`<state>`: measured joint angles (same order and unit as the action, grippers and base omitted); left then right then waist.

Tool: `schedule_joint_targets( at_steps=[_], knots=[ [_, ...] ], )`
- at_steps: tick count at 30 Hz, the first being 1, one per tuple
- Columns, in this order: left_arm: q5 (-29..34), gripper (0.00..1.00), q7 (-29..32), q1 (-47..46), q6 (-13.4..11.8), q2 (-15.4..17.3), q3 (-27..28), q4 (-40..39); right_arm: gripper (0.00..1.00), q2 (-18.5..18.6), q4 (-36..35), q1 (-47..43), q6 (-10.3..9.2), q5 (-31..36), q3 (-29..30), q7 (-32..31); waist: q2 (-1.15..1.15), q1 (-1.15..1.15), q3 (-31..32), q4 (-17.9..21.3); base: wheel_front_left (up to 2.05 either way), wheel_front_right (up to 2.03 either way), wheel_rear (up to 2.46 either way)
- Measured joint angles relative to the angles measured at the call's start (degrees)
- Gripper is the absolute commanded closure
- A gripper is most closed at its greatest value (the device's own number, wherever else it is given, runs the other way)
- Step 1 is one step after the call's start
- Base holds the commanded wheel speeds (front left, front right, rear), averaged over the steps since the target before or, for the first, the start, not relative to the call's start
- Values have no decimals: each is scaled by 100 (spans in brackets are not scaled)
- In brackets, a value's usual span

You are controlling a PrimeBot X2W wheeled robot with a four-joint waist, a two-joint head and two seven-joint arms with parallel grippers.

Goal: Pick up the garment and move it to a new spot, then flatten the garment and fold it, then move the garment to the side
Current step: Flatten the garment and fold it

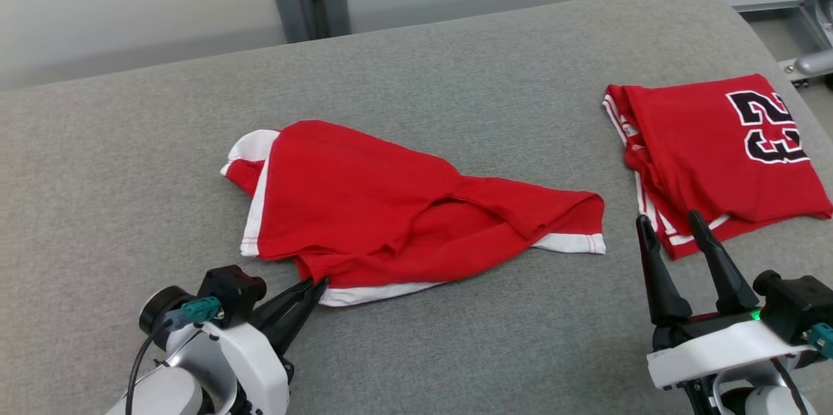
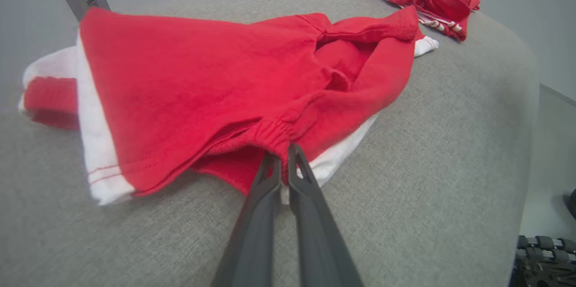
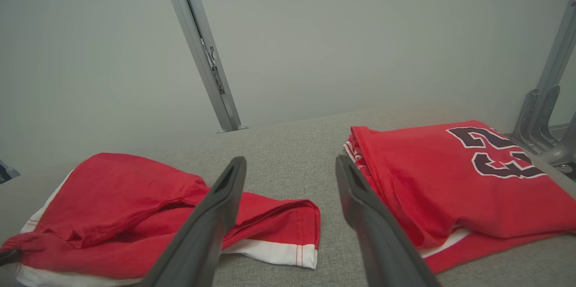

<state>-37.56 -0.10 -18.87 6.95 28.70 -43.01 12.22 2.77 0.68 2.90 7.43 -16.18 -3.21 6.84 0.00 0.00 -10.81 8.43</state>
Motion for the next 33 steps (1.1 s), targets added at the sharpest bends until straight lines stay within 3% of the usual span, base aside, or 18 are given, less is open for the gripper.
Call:
schedule_joint_targets(
  at_steps=[13,17,21,33],
  knots=[
    [-131,100,244,1133,-966,725,275,-2345,0,-7,-135,13,0,85,322,-77,0,0,-106,-669,0,0,0],
    [-98,100,246,1070,-1132,906,512,-2710,0,-4,-190,95,0,122,366,-135,0,0,-221,-739,0,0,0],
    [-146,100,349,699,-1117,914,671,-2584,0,-5,-220,196,0,126,325,-145,0,0,-309,-651,0,0,0],
    [-569,100,219,-418,-436,358,799,-280,0,-4,27,305,0,-71,221,-2,0,0,-504,-36,0,0,0]
  ],
)
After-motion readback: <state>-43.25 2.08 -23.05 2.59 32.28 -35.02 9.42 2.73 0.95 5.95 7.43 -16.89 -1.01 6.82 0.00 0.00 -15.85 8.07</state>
